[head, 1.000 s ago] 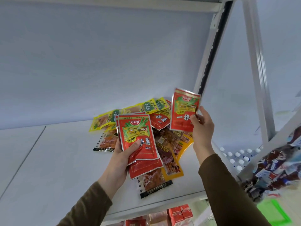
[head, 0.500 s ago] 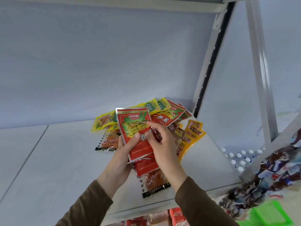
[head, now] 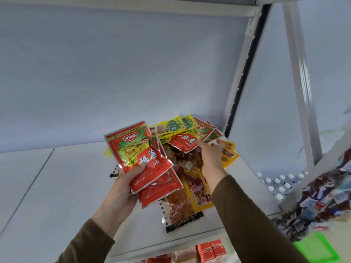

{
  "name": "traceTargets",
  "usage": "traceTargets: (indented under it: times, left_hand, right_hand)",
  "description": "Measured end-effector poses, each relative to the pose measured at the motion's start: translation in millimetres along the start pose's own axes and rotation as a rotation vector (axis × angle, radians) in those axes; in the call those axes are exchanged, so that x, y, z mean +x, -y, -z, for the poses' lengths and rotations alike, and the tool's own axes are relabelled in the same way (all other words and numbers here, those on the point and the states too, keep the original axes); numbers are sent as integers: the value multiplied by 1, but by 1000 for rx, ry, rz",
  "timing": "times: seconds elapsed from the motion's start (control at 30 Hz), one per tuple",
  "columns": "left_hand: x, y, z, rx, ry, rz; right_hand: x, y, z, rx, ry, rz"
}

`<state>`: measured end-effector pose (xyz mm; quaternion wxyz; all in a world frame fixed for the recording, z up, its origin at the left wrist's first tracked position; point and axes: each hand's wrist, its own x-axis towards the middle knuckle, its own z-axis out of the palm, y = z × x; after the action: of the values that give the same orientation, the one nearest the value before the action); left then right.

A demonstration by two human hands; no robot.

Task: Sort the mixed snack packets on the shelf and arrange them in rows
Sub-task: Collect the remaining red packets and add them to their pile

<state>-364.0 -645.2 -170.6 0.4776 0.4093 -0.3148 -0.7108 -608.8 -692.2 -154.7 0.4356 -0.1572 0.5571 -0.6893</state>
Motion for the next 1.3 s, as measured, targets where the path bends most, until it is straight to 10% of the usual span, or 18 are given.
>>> traceTargets:
  times: [0.43, 0.73, 1.07, 1.3]
  left_hand:
    - [4, 7, -1, -10, 21, 13]
    - [10, 9, 1, 24, 36, 8]
    - [4, -1, -9, 64, 65, -18]
    - [-17, -15, -5, 42, 16, -5]
  right_hand:
    - [61, 10, -27, -86, -75, 53]
    - [54, 84, 7, -14, -142, 514]
    - [-33, 57, -28, -92, 626, 20]
    - [-46, 6, -56, -459, 670, 326]
